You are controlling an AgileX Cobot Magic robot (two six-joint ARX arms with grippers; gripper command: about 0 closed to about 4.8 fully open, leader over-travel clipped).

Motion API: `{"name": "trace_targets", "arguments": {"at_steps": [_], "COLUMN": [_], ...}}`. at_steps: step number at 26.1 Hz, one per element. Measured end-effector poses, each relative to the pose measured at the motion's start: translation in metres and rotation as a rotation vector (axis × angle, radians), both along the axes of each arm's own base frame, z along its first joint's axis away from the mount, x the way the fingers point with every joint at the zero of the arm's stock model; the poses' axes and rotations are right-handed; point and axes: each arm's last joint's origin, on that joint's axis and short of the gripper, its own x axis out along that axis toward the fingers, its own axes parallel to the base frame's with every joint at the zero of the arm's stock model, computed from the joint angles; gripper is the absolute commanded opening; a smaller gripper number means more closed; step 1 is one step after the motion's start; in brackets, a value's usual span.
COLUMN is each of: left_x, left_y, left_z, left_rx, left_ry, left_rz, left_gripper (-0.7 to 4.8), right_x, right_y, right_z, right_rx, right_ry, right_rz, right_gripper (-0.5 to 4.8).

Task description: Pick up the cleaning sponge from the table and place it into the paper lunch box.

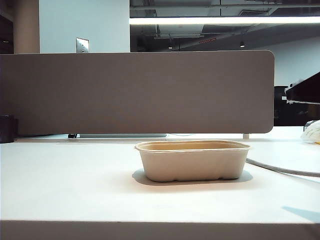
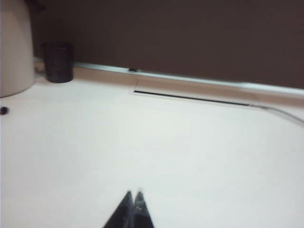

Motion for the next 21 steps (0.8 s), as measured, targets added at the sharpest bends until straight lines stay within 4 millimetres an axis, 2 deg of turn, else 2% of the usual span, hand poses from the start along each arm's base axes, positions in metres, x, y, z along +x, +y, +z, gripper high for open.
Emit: {"name": "trace_targets", "arguments": {"at_steps": [3,7,21], "left_x": [0.007,0.010,0.011], "left_y": [0.000,-0.001,-0.001], "left_z": [-0.022,-0.036,-0.037], "left_rx": [-0.017,-0.010,0.145], "left_ry": [-0.005,0.014,0.003], "left_rz": [-0.024,-0.062,-0.065], "left_gripper": [-0.05,-0.05,-0.05], "right_x": [0.000,0.000,0.000], "right_y": [0.000,0.000,0.000], "right_z": [0.000,0.000,0.000], "right_rx": [0.000,0.000,0.000], "right_ry": [-0.001,0.000,0.000], "right_rz": [0.000,0.000,0.000], "right_gripper": [-0.05,-0.05,-0.05]}}
